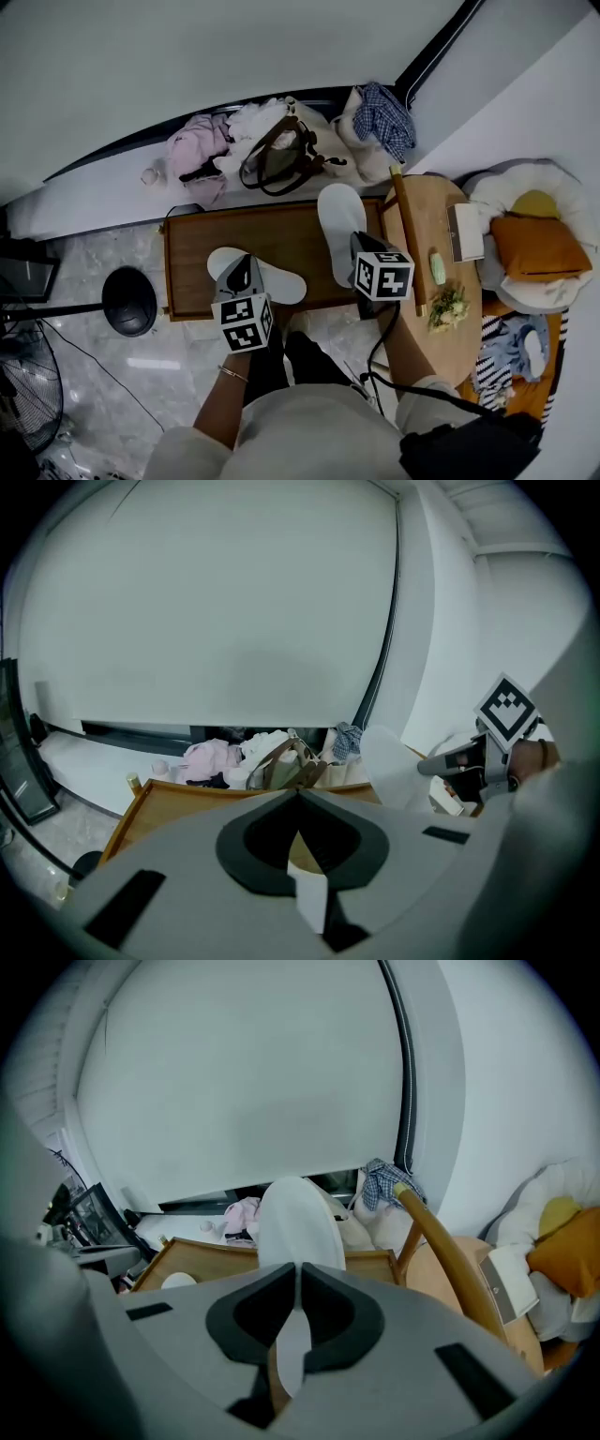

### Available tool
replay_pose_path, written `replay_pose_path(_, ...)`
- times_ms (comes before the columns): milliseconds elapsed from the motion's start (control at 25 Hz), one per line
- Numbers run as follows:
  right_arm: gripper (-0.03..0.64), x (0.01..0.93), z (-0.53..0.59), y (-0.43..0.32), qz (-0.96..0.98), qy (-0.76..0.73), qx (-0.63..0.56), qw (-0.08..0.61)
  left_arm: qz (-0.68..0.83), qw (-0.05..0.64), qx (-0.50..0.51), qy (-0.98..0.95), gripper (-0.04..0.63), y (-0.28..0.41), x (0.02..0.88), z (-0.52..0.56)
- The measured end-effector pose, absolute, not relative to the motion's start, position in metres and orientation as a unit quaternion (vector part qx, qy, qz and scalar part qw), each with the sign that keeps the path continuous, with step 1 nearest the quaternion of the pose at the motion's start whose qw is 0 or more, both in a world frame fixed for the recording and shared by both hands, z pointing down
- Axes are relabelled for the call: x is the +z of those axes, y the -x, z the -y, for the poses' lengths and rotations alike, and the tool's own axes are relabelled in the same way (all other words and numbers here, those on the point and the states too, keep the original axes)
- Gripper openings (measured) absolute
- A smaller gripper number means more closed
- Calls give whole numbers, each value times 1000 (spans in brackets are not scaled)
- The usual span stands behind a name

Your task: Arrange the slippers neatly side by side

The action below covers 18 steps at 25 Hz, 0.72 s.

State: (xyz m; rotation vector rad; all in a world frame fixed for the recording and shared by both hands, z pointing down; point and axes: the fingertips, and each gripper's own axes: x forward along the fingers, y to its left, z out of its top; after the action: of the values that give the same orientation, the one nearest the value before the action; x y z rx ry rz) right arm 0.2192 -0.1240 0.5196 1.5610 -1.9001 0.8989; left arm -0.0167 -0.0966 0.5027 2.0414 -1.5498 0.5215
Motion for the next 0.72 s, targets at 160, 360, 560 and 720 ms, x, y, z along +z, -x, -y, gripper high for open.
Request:
replay_pose_path(160,44,514,117,-218,695,-584,340,245,565,254,185,-763,14,9,496,98)
replay_pose_path(360,44,514,108,-216,687,-588,357,234,557,251,185,-770,14,2,493,100)
replay_pose_path(560,44,521,99,-218,672,-594,382,224,548,255,192,-773,14,-3,499,99)
replay_pose_path(720,44,535,92,-219,662,-593,399,227,544,262,199,-772,14,-6,508,97)
